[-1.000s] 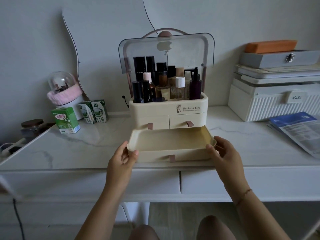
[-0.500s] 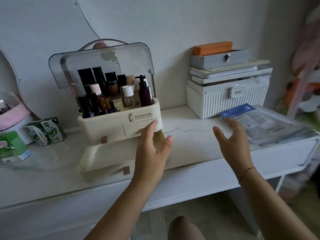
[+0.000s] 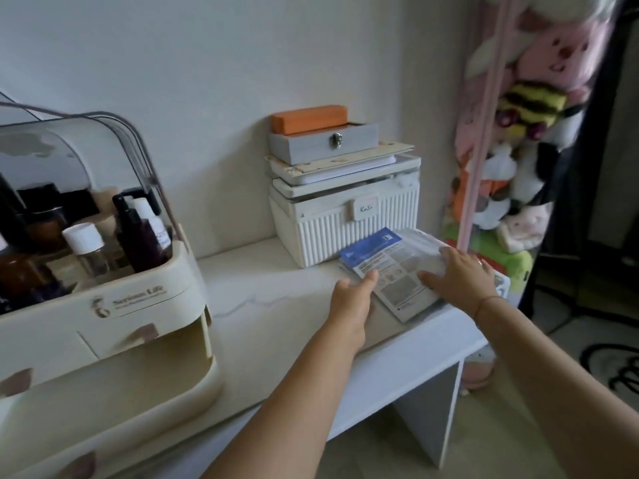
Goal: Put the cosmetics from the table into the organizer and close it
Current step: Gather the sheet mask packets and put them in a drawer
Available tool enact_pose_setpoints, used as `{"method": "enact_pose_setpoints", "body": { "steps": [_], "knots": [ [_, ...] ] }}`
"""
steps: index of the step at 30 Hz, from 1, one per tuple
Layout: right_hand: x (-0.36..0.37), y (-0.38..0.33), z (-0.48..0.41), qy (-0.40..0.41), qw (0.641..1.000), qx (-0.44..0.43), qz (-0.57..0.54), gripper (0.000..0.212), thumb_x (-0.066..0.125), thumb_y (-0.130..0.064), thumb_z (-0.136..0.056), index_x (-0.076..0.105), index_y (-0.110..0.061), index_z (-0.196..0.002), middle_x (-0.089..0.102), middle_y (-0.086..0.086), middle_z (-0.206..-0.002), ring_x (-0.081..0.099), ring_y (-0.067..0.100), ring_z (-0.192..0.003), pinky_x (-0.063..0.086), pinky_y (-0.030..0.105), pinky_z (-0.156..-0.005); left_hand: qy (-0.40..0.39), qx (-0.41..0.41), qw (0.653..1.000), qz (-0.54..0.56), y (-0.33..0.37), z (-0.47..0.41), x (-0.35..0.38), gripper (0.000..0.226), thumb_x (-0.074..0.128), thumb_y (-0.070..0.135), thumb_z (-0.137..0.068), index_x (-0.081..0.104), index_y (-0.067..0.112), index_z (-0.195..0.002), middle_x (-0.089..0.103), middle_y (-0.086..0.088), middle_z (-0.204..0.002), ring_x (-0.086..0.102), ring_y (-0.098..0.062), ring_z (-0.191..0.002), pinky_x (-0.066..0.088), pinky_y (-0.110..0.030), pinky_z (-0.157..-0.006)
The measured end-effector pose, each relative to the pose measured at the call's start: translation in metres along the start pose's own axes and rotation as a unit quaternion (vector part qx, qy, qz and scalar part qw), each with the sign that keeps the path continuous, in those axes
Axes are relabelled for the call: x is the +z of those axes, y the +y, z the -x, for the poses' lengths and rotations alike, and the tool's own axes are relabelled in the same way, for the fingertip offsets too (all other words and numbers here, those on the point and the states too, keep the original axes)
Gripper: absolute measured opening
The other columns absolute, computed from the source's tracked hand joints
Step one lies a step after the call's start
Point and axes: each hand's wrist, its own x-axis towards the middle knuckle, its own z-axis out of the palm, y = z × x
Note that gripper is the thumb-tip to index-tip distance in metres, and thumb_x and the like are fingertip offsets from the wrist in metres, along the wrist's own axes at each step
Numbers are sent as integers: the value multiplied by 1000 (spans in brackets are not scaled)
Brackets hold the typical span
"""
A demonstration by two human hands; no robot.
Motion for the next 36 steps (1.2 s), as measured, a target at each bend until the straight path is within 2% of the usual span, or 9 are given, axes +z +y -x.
{"method": "enact_pose_setpoints", "body": {
  "steps": [4,10,12,15,21,26,29,32,36],
  "knots": [
    [1,-2,-11,-24,999,28,7,66,64,-53,-77,47,-14,-128,55,9,-130,46,31,-120,34,43,-97,-45,-29,994,98,9,-9,11,28,59,21,-91,57,4,-113,69,-13,-105,66,-24,-94,54,-37,-85],
    [-9,2,-30,-88,969,69,-221,57,78,-22,-74,59,-1,-123,69,12,-107,65,23,-83,48,26,-72,-53,0,996,65,-2,-9,16,26,58,18,-90,59,12,-116,68,-5,-114,63,-22,-105,49,-39,-95],
    [-11,4,-32,-132,936,81,-317,38,77,-14,-74,67,-2,-108,73,11,-86,70,23,-71,57,32,-69,-55,6,997,55,-4,-8,17,24,59,18,-90,59,14,-114,68,-4,-113,63,-20,-103,52,-36,-90],
    [-13,1,-28,-163,896,68,-408,31,73,-4,-76,65,-4,-106,73,15,-89,71,30,-78,58,44,-77,-47,10,998,32,-7,-5,19,16,60,20,-89,58,14,-104,67,-6,-113,63,-21,-103,50,-40,-93],
    [-28,-21,-12,-109,916,-84,-375,33,71,-1,-75,70,-24,-99,74,5,-84,72,24,-71,60,36,-63,51,136,989,14,7,-2,-7,56,75,23,-76,46,16,-124,62,-4,-117,62,-16,-102,50,-24,-77],
    [-47,-48,-8,-139,930,-240,-242,24,70,-13,-78,71,-32,-92,71,-16,-80,68,3,-70,54,17,-58,181,217,938,-203,42,2,-69,130,81,56,-51,1,25,-148,16,-5,-156,22,-26,-141,26,-51,-111],
    [-44,-55,-7,-149,928,-246,-237,22,73,-14,-77,71,-34,-86,71,-16,-80,68,4,-74,55,16,-64,77,220,961,-148,49,10,-93,107,78,63,-46,34,31,-139,52,7,-134,53,-15,-118,50,-39,-91],
    [-32,-47,0,-93,907,-150,-382,25,77,-12,-73,69,-25,-92,70,-7,-89,68,12,-78,56,18,-65,51,205,974,-85,37,5,-100,50,83,45,-54,62,26,-94,74,8,-83,70,-14,-76,52,-21,-54],
    [4,-36,24,-108,799,-5,-592,43,73,1,-73,57,2,-112,68,19,-105,67,33,-94,58,40,-78,35,174,984,-30,12,-3,-97,34,82,25,-67,63,21,-95,75,1,-87,71,-18,-81,56,-34,-66]
  ]
}}
